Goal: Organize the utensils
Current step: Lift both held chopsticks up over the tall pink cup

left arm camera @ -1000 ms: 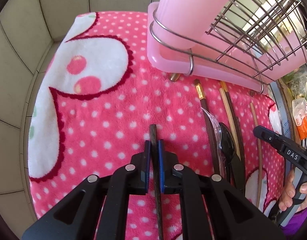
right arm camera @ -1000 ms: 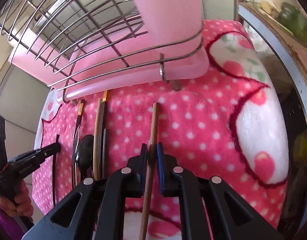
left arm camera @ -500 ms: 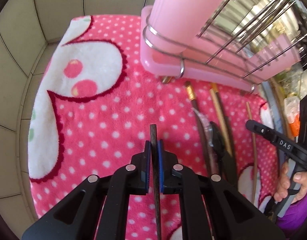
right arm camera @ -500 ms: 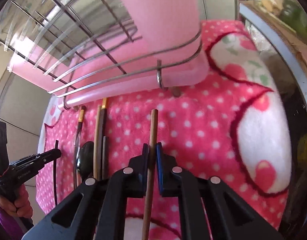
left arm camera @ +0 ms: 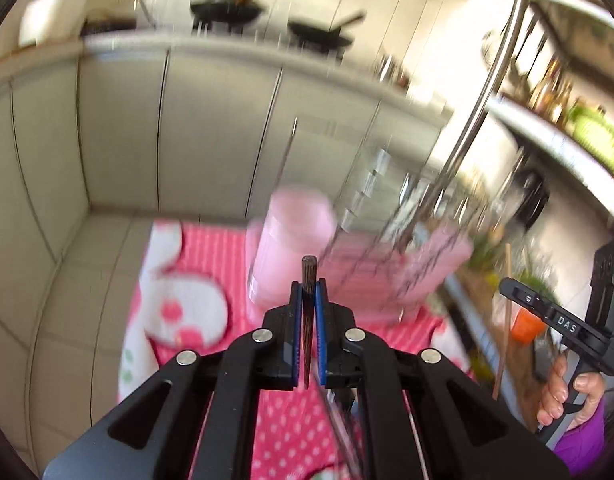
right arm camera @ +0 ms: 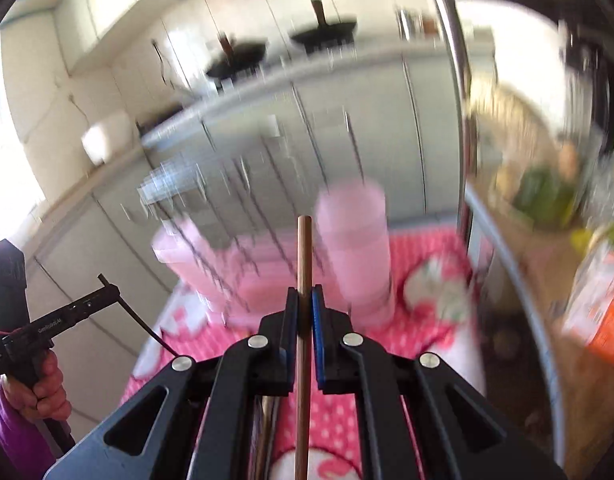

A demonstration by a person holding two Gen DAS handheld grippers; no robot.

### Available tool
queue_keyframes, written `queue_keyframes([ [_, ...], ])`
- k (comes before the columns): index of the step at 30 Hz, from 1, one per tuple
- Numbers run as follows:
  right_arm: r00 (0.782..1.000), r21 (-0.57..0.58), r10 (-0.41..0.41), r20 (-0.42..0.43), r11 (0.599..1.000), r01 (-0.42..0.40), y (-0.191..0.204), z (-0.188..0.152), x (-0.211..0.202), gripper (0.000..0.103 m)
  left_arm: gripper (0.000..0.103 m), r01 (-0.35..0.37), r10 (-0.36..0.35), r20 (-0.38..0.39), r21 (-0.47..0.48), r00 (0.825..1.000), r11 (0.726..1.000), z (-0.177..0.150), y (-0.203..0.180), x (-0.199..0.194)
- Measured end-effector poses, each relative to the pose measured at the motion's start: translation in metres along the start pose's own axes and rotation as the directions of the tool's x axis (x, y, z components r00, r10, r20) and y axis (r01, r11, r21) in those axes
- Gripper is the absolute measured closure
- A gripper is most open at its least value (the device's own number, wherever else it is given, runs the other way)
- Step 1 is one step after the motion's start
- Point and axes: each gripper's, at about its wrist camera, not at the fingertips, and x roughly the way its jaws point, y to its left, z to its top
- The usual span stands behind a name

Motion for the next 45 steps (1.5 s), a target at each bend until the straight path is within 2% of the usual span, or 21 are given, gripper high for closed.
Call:
queue_keyframes([
  [4, 0.99, -0.027, 0.015, 0.141, 1.0, -0.011, 0.007, 0.051, -0.03, 0.097, 0.097, 0.003, -0.006, 0.112, 0.022, 0.994, 1.0, 0.042, -0.013, -0.022],
  [8, 0.956, -0.055, 0.014, 0.292, 0.998, 0.002, 0.019, 0.098, -0.047, 0.097, 0.097, 0.011, -0.02, 0.209, 0.041, 0.978, 0.999, 0.084, -0.024, -0.04],
  [12, 0.924, -0.061, 0.012, 0.383, 0.998, 0.012, 0.023, 0.13, -0.042, 0.097, 0.097, -0.026, 0.004, 0.272, 0.075, 0.962, 0.997, 0.113, -0.03, -0.041],
  [15, 0.898, -0.072, -0.025, 0.44, 0.995, 0.063, 0.022, 0.144, -0.027, 0.097, 0.097, -0.05, 0.027, 0.248, 0.087, 0.968, 0.995, 0.126, -0.027, -0.028],
  [20, 0.881, -0.075, -0.066, 0.469, 0.991, 0.115, 0.009, 0.152, 0.008, 0.097, 0.097, -0.09, 0.067, 0.185, 0.121, 0.98, 0.989, 0.127, -0.019, -0.003],
  [26, 0.868, -0.069, -0.103, 0.486, 0.985, 0.156, -0.001, 0.146, 0.039, 0.097, 0.097, -0.09, 0.079, 0.087, 0.141, 0.993, 0.986, 0.122, -0.01, 0.028],
  [28, 0.873, -0.069, -0.113, 0.474, 0.984, 0.165, -0.005, 0.143, 0.05, 0.097, 0.097, -0.084, 0.076, 0.055, 0.147, 0.996, 0.986, 0.12, -0.009, 0.037],
  [32, 0.909, -0.05, -0.13, 0.396, 0.985, 0.163, -0.015, 0.127, 0.071, 0.097, 0.097, -0.077, 0.08, -0.016, 0.149, 0.997, 0.986, 0.114, -0.005, 0.059],
  [37, 0.943, -0.029, -0.149, 0.297, 0.986, 0.165, -0.025, 0.113, 0.09, 0.097, 0.097, -0.059, 0.067, -0.083, 0.102, 0.994, 0.993, 0.107, 0.006, 0.082],
  [40, 0.958, -0.026, -0.161, 0.239, 0.985, 0.172, -0.03, 0.106, 0.101, 0.097, 0.097, -0.061, 0.069, -0.096, 0.09, 0.993, 0.994, 0.103, 0.009, 0.089],
  [45, 0.97, -0.037, -0.167, 0.178, 0.984, 0.176, -0.029, 0.099, 0.105, 0.096, 0.097, -0.069, 0.078, -0.128, 0.073, 0.989, 0.995, 0.095, 0.013, 0.103],
])
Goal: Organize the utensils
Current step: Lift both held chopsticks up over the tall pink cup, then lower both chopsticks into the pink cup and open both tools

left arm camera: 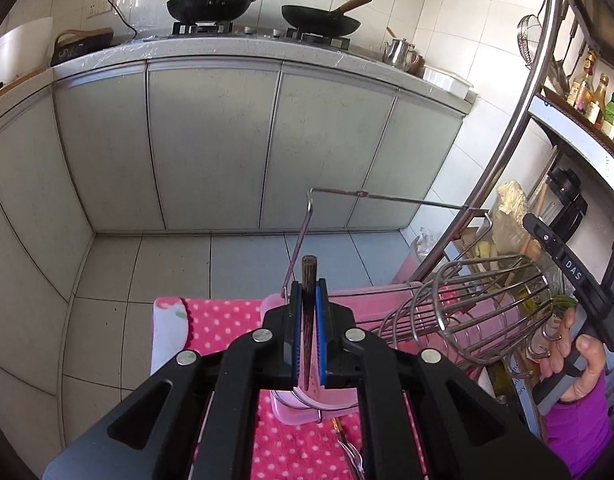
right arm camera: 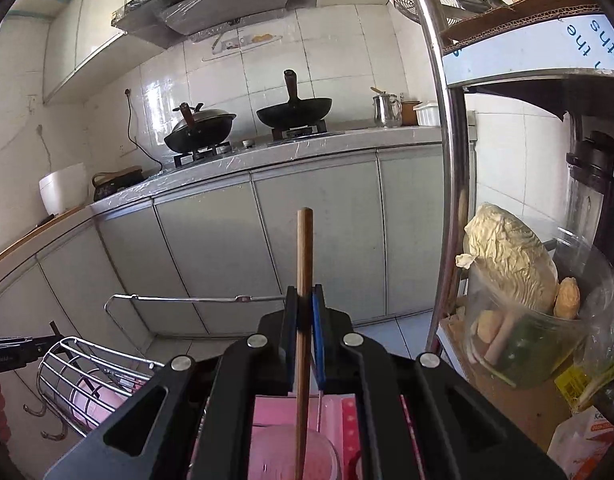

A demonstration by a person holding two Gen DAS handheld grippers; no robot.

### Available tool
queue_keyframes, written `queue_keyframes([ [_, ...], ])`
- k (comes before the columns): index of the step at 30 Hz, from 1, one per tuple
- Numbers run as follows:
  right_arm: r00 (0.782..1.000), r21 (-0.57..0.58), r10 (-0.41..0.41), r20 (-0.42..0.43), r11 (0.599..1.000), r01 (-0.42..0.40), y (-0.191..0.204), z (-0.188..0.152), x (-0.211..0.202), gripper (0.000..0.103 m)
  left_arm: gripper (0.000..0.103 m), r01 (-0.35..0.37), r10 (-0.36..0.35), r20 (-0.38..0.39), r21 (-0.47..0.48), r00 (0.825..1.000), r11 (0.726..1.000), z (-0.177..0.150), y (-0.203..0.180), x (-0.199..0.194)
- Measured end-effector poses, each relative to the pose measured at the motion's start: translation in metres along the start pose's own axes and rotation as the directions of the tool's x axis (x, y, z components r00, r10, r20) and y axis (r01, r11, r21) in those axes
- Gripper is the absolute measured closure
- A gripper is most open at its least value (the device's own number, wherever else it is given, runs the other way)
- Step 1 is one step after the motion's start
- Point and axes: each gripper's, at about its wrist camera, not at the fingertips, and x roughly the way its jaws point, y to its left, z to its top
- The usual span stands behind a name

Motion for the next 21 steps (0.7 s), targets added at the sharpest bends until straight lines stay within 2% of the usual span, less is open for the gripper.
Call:
queue_keyframes([
  [4, 0.997, 0.019, -0.001, -0.073, 1.0, 0.003, -0.003, -0.007, 0.008, 0.092, 0.097, -0.015, 0.015, 0.002, -0.008, 1.0, 1.0, -0.002, -0.001, 0.001],
  [6, 0.996, 0.048, 0.004, -0.085, 0.999, 0.0, -0.008, -0.009, 0.008, 0.08, 0.097, -0.023, 0.023, 0.005, -0.016, 1.0, 1.0, -0.003, -0.001, -0.001],
  [8, 0.996, 0.067, 0.013, -0.088, 0.998, -0.007, -0.011, -0.008, 0.006, 0.063, 0.096, -0.037, 0.037, 0.007, -0.02, 0.999, 0.999, -0.003, 0.0, -0.004],
  [10, 0.996, 0.062, 0.012, -0.083, 0.998, -0.006, -0.011, -0.007, 0.001, 0.058, 0.093, -0.044, 0.044, 0.02, -0.021, 0.999, 0.999, -0.002, 0.001, -0.009],
  [14, 0.998, 0.048, 0.012, -0.064, 0.999, -0.009, -0.008, -0.003, -0.014, 0.051, 0.08, -0.051, 0.054, 0.058, -0.049, 0.997, 0.998, -0.001, 0.005, -0.025],
  [21, 0.999, 0.038, 0.01, -0.032, 0.999, -0.009, -0.003, -0.001, -0.049, 0.048, 0.077, -0.052, 0.058, 0.12, -0.052, 0.991, 0.997, -0.002, 0.004, -0.059],
])
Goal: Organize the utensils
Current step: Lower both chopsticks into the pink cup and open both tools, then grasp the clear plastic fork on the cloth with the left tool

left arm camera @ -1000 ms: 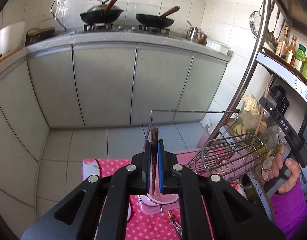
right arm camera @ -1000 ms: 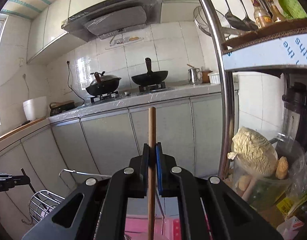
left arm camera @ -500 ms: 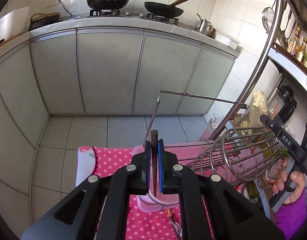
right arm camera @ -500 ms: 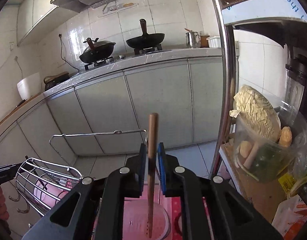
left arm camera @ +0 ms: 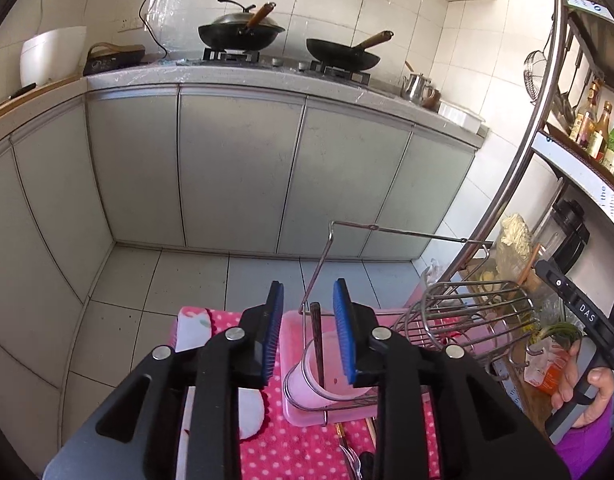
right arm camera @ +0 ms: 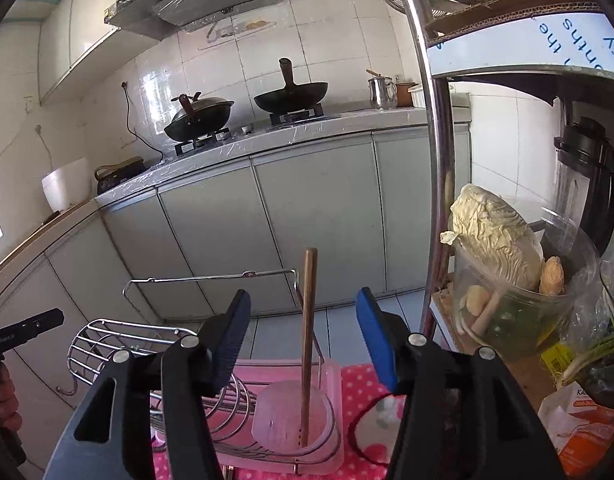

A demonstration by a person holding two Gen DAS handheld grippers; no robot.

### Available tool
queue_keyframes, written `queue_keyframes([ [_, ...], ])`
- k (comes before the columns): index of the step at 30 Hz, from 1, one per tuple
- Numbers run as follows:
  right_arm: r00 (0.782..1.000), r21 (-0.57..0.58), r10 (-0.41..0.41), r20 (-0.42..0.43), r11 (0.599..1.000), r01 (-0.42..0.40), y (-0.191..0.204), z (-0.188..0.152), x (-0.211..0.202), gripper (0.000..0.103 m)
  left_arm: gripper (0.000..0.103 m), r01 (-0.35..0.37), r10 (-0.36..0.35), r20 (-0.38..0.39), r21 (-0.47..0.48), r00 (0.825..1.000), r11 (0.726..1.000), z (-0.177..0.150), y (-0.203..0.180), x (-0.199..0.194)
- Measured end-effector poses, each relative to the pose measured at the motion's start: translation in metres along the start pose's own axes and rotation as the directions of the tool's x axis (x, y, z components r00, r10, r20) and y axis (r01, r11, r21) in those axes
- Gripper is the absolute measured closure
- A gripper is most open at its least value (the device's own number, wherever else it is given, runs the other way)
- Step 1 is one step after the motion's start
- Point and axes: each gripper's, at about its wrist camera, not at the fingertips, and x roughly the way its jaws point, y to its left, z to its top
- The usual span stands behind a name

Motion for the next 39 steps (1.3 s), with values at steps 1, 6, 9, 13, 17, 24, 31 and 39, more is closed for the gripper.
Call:
queue_keyframes([
  [1, 1.0, -0.001, -0.002, 0.003, 1.0, 0.002, 0.001, -0.002, -0.006, 0.048, 0.077, 0.0, 0.0, 0.008, 0.005, 1.0, 1.0, -0.001, -0.001, -0.005],
  [6, 1.0, -0.012, 0.006, 0.007, 1.0, -0.006, 0.007, -0.022, -0.036, 0.048, 0.077, -0.001, 0.0, 0.049, 0.031, 0.999, 1.0, -0.013, -0.009, -0.034],
  [9, 1.0, -0.016, 0.016, -0.015, 1.0, -0.016, 0.011, -0.042, -0.049, 0.048, 0.077, 0.02, -0.022, 0.047, 0.033, 0.999, 0.999, -0.027, -0.013, -0.046],
  [13, 0.995, 0.0, 0.043, -0.085, 0.999, -0.043, 0.014, -0.076, -0.054, 0.048, 0.077, 0.048, -0.049, 0.006, 0.031, 0.999, 0.998, -0.051, -0.019, -0.047],
  [17, 0.98, 0.032, 0.076, -0.185, 0.997, -0.071, 0.014, -0.108, -0.043, 0.055, 0.077, 0.079, -0.077, -0.081, 0.014, 0.994, 0.997, -0.084, -0.023, -0.032],
  [24, 0.928, 0.072, 0.12, -0.353, 0.992, -0.101, 0.018, -0.164, -0.019, 0.074, 0.077, 0.11, -0.117, -0.273, -0.041, 0.955, 0.993, -0.145, -0.028, 0.013],
  [31, 0.86, 0.153, 0.185, -0.476, 0.98, -0.126, 0.014, -0.2, 0.001, 0.09, 0.077, 0.094, -0.102, -0.416, -0.039, 0.904, 0.995, -0.18, -0.046, 0.061],
  [39, 0.826, 0.195, 0.216, -0.521, 0.972, -0.131, 0.009, -0.212, 0.011, 0.094, 0.077, 0.039, -0.044, -0.484, -0.02, 0.874, 0.999, -0.191, -0.056, 0.099],
])
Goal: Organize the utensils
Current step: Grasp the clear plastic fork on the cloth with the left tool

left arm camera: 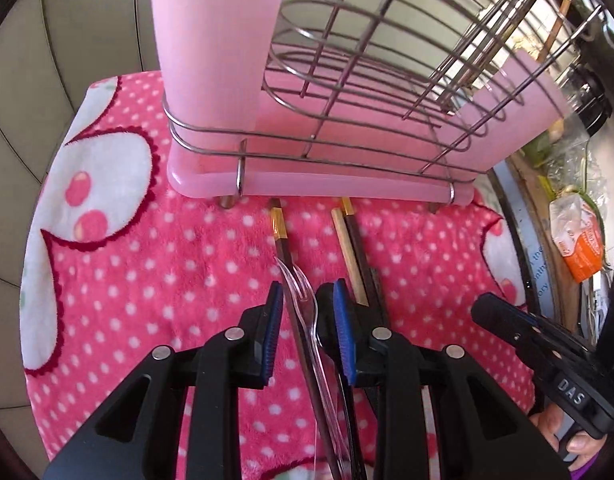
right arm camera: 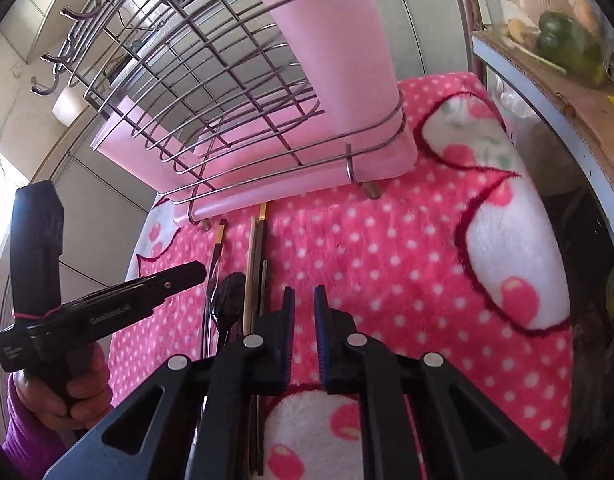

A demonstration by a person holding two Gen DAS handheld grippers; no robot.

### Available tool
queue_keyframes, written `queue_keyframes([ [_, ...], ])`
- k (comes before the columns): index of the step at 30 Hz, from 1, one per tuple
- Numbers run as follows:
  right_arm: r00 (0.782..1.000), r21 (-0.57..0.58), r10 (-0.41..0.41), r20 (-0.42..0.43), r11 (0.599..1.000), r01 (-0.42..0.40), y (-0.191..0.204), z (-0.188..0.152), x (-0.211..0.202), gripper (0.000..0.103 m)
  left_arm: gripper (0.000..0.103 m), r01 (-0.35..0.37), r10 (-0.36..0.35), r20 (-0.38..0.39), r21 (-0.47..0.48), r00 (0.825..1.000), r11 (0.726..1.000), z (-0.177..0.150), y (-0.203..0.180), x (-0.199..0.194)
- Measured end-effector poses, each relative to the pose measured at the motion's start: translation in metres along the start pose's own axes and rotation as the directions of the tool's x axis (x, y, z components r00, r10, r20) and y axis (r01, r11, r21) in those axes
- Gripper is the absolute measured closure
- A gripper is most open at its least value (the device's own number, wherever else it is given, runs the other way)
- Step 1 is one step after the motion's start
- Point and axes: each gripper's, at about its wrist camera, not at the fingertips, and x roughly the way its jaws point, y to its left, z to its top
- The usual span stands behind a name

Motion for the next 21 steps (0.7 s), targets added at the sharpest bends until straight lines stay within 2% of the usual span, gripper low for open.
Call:
queue_keyframes([
  [4, 1.0, 0.001, 0.003, -0.01, 1.0, -0.003, 0.0, 0.0, 0.003, 0.094, 0.077, -0.002, 0.002, -0.009, -0.015, 1.0, 1.0, 0.001, 0.001, 0.007],
  [7, 1.0, -0.001, 0.006, -0.015, 1.0, -0.006, 0.001, 0.002, 0.005, 0.094, 0.096, 0.006, -0.006, -0.01, -0.025, 1.0, 1.0, 0.002, 0.004, 0.009],
  [10, 1.0, -0.003, 0.012, -0.022, 1.0, -0.012, 0.004, 0.003, 0.009, 0.094, 0.102, 0.027, -0.027, 0.001, -0.04, 1.0, 0.999, 0.002, 0.013, 0.004],
  [17, 0.999, -0.012, 0.028, -0.046, 1.0, -0.028, 0.01, 0.001, 0.019, 0.094, 0.103, 0.076, -0.074, 0.026, -0.064, 0.997, 0.995, 0.003, 0.03, -0.016],
  [21, 0.998, 0.005, 0.041, -0.053, 0.999, -0.041, 0.009, 0.002, 0.022, 0.091, 0.103, 0.082, -0.082, 0.007, -0.11, 0.997, 0.991, 0.007, 0.037, -0.02],
])
